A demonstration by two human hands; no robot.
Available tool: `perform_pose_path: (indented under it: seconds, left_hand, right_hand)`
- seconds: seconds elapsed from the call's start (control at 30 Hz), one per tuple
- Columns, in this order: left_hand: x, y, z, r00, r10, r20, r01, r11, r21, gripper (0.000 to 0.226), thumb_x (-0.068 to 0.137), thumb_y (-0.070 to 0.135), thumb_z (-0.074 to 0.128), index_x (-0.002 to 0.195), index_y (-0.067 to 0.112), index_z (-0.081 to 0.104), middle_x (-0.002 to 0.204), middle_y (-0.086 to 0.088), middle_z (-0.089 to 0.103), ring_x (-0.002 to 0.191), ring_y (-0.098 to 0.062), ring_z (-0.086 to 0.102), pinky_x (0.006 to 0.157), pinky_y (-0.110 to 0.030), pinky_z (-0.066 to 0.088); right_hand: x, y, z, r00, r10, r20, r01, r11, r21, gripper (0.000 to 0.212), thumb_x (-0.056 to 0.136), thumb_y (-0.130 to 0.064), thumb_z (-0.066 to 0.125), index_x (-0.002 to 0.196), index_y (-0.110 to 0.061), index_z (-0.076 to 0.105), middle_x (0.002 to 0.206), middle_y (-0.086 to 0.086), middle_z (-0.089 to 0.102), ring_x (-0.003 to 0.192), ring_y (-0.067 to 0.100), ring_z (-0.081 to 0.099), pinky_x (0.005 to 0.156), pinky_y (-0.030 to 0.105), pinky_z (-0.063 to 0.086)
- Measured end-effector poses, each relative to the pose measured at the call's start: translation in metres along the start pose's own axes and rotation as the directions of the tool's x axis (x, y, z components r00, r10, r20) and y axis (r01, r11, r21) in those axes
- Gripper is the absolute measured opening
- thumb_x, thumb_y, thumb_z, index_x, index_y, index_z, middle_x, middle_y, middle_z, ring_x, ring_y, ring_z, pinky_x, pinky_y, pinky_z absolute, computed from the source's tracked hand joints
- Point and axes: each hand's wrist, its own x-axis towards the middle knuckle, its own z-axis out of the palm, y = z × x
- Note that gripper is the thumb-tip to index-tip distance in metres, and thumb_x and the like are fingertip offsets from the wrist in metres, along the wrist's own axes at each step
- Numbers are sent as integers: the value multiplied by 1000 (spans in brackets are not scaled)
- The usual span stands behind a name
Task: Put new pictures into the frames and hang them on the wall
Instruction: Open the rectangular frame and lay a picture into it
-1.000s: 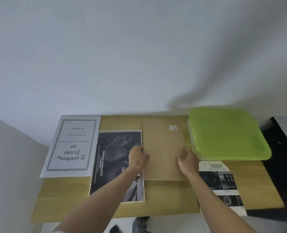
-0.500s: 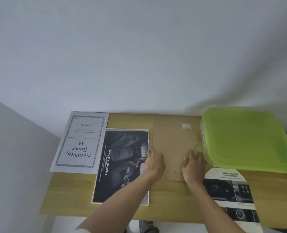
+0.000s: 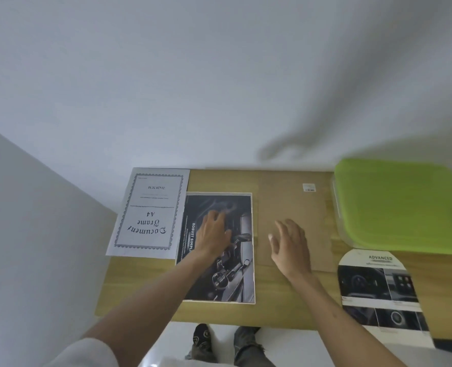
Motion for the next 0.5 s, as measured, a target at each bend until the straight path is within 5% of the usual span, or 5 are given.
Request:
perform_pose_path:
  seconds: [0.27, 0.4, 0.5]
  left_hand:
    - [-41, -92, -22, 995, 64, 75, -71, 993, 89, 89, 83, 51, 69, 152, 15, 26, 160, -5, 22, 146, -23, 21, 117, -39, 25]
    - [-54, -120, -21, 967, 79, 242, -115, 984, 138, 125, 71, 66, 71, 156, 11, -3, 164, -5, -8, 151, -21, -3, 118, -31, 1]
    - [-56, -131, -20, 944, 89, 316, -132, 985, 115, 133, 69, 64, 73, 153, 10, -15, 160, -5, -21, 150, -19, -10, 115, -27, -3]
  right_hand:
    - [-40, -61, 30, 988, -61, 143, 69, 996, -56, 38, 92, -31, 64, 124, -11, 60, 127, 14, 59, 111, 30, 60, 88, 38, 54]
    - [-56, -80, 42, 986, 45, 159, -20, 987, -157, 53, 95, -39, 56, 137, -8, 48, 144, 17, 48, 128, 32, 50, 101, 40, 49]
    - [-60, -99, 47, 976, 146, 160, -125, 983, -133, 59, 97, -39, 52, 141, -2, 41, 150, 22, 38, 138, 36, 39, 111, 42, 40]
